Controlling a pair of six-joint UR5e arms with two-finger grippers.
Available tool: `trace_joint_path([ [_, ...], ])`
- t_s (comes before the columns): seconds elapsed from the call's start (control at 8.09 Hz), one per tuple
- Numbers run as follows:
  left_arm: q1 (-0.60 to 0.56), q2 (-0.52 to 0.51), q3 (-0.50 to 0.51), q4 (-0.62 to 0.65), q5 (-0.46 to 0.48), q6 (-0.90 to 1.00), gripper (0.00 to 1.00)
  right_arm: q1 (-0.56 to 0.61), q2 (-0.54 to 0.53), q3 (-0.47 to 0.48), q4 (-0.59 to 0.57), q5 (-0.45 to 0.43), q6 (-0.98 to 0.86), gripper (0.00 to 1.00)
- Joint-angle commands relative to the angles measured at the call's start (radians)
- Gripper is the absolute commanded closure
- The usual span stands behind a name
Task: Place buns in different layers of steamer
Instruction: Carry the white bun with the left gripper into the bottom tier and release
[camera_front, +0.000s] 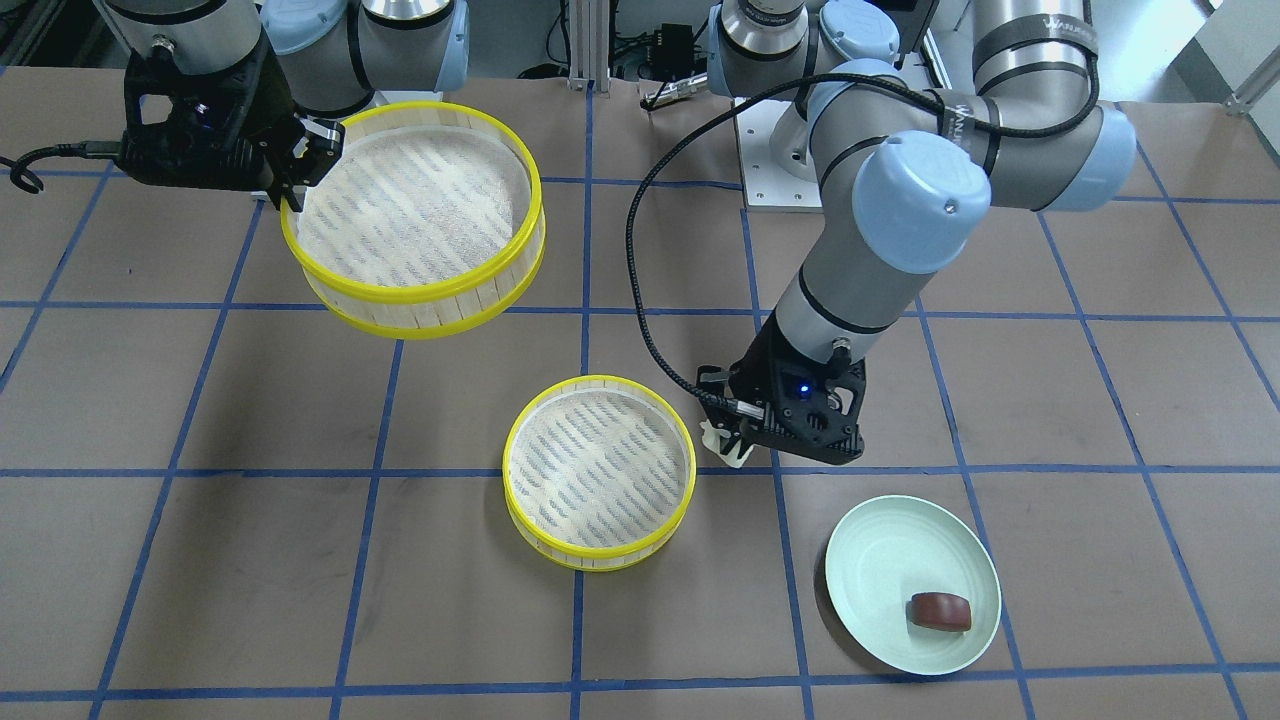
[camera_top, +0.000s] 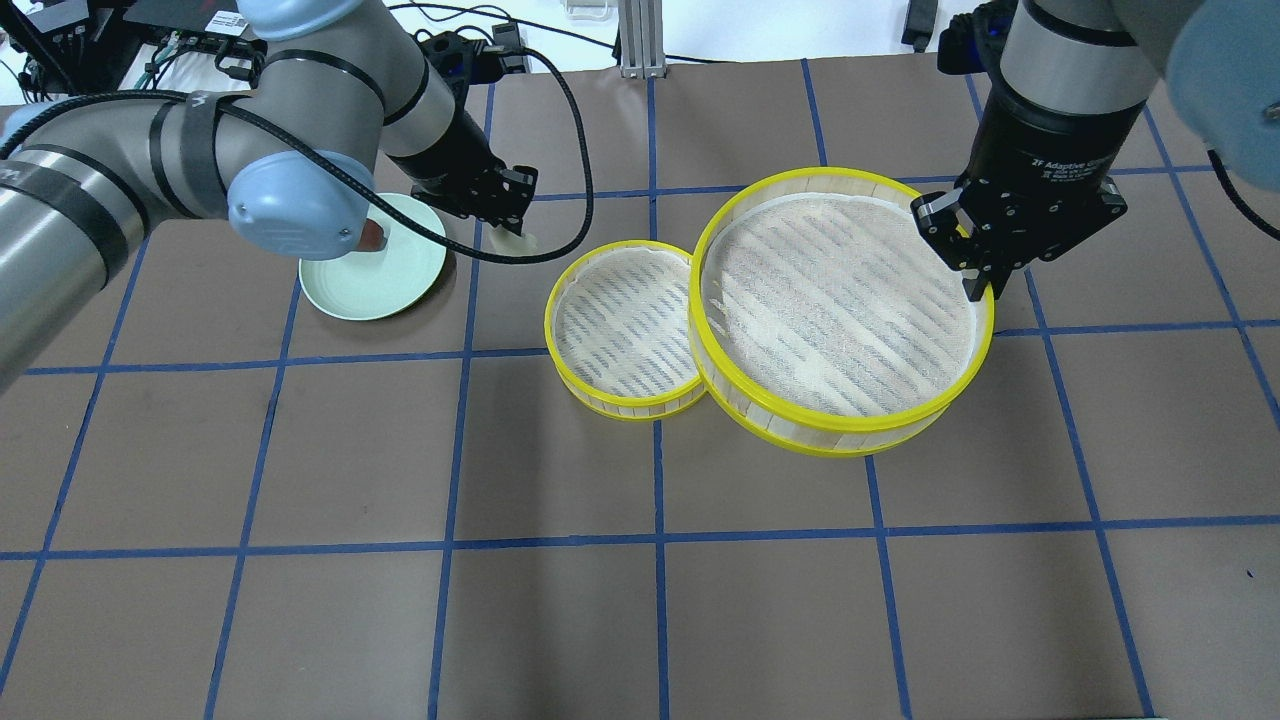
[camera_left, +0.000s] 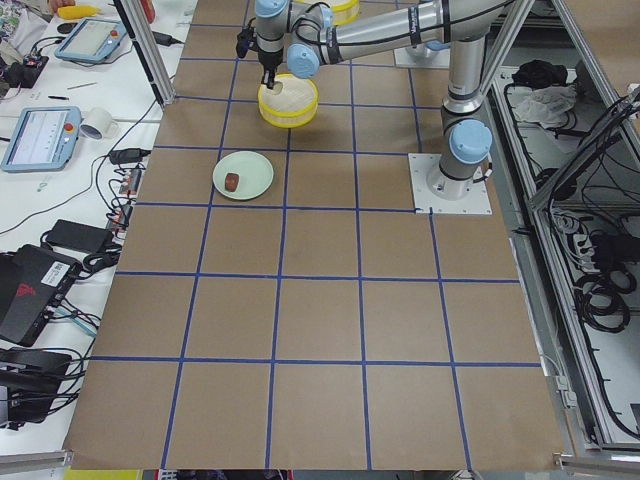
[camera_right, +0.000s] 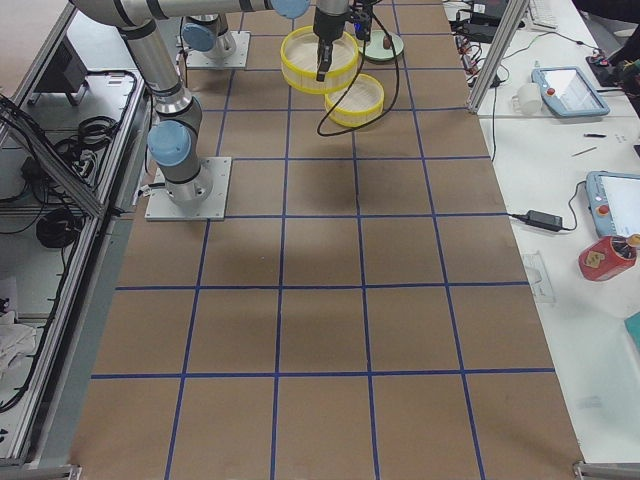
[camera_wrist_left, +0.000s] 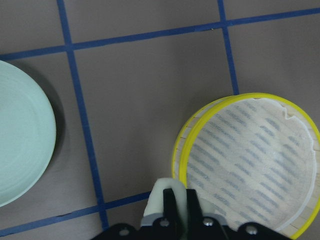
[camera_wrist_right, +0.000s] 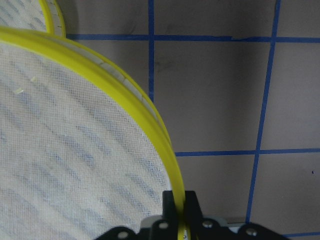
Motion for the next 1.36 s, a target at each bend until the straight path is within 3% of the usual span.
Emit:
trace_joint_path([
  [0.0,-0.067,-0.065,-0.001,0.063,-0.01,-0.085,1.0,0.001,0.001,0.0,0.0,0.002,0.0,0.96],
  [0.25,-0.096,-0.125,-0.003,0.118,-0.075,-0.146,1.0,0.001,0.0,0.0,0.0,0.003,0.0,0.96],
  [0.49,-0.124,-0.174,-0.026,0.137,-0.073,-0.165,1.0,0.001,0.0,0.0,0.002,0.001,0.0,0.96],
  [0.62,-0.124,-0.177,-0.055,0.167,-0.068,-0.162,0.89,0.001,0.0,0.0,0.002,0.001,0.0,0.96],
  [0.74,-0.124,-0.179,-0.072,0.169,-0.068,-0.166,0.41,0.001,0.0,0.0,0.002,0.001,0.0,0.96],
  [0.87,-0.124,-0.177,-0.077,0.168,-0.07,-0.197,0.0,0.001,0.0,0.0,0.002,0.002,0.0,0.96],
  [1.24,-0.126,-0.153,-0.063,0.154,-0.071,-0.242,0.0,0.003,0.001,0.0,0.002,0.003,0.0,0.96],
])
